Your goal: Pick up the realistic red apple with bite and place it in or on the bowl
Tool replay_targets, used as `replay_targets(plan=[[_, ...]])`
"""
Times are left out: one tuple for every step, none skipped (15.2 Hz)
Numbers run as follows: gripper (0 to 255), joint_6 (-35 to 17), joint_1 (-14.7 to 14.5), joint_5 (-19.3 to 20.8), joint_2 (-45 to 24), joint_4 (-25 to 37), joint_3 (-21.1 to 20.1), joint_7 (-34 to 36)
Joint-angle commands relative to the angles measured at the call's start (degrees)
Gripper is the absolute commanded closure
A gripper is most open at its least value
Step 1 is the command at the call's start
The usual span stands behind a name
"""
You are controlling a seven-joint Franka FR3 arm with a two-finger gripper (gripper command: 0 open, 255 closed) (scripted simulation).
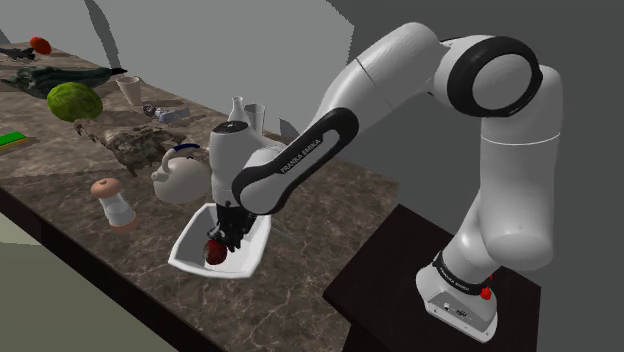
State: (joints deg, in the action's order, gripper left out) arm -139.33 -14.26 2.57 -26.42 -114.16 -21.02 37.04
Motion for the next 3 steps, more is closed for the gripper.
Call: replay_targets(plan=[[255,1.18,0.23,-0.43,1.13,0.04,-0.32,-0.12],[255,1.77,0.35,-0.64,1.69,0.11,-0.46,-0.2],[255,2.38,0.46,-0.85,2.23,0.19,-0.6,-0.27]])
